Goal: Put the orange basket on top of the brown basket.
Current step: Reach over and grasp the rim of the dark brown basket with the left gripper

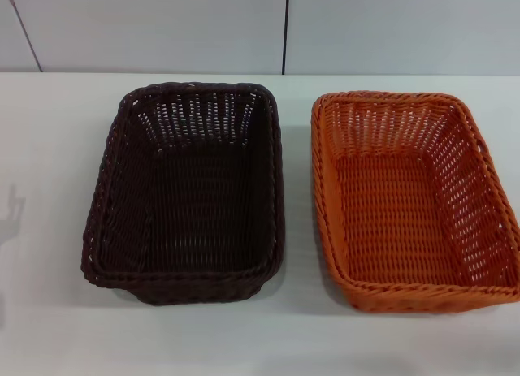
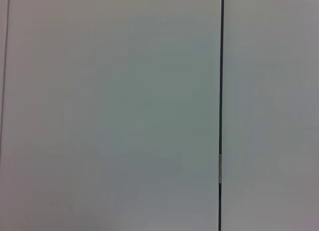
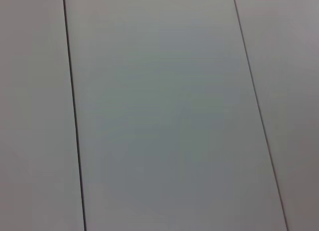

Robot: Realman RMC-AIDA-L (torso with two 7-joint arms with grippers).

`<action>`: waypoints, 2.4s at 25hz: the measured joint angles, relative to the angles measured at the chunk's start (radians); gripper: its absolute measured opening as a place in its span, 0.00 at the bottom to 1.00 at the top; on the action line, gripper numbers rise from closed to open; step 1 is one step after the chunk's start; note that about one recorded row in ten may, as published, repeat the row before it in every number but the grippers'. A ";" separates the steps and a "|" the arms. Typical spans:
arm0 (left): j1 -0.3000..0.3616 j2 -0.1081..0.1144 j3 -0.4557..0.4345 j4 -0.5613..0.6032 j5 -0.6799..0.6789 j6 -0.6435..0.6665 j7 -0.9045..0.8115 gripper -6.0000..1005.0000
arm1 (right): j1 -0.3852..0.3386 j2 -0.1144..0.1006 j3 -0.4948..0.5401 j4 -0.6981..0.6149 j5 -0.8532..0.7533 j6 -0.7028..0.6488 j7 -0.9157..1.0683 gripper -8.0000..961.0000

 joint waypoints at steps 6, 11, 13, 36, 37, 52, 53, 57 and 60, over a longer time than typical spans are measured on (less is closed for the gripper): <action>0.003 0.000 0.000 -0.001 0.000 0.000 -0.001 0.77 | 0.000 0.000 0.000 -0.001 0.000 0.002 0.000 0.77; 0.002 0.011 0.027 -0.034 0.001 -0.034 -0.001 0.77 | -0.002 0.000 -0.001 -0.002 0.000 0.004 0.000 0.77; 0.001 0.033 0.020 -0.106 0.011 -0.133 0.005 0.77 | -0.002 0.000 -0.001 -0.002 0.000 0.004 0.000 0.77; 0.012 0.008 -0.500 -1.293 0.281 -2.122 0.253 0.77 | -0.002 0.000 -0.017 0.003 0.000 -0.013 0.000 0.77; -0.005 0.006 -0.496 -1.271 0.287 -2.134 0.251 0.77 | -0.002 0.000 -0.018 0.003 0.000 -0.015 0.000 0.77; -0.085 0.005 -0.467 -1.120 0.299 -2.138 0.253 0.77 | -0.004 0.000 -0.019 0.005 0.000 -0.017 0.000 0.77; -0.100 0.004 -0.466 -1.095 0.299 -2.140 0.253 0.77 | -0.004 0.000 -0.019 0.005 0.000 -0.017 0.000 0.77; -0.124 0.006 -0.466 -1.069 0.300 -2.154 0.257 0.77 | -0.004 0.000 -0.019 0.002 0.000 -0.017 0.000 0.77; -0.127 0.008 -0.465 -1.068 0.299 -2.159 0.270 0.73 | -0.005 0.000 -0.020 0.001 0.000 -0.017 0.000 0.77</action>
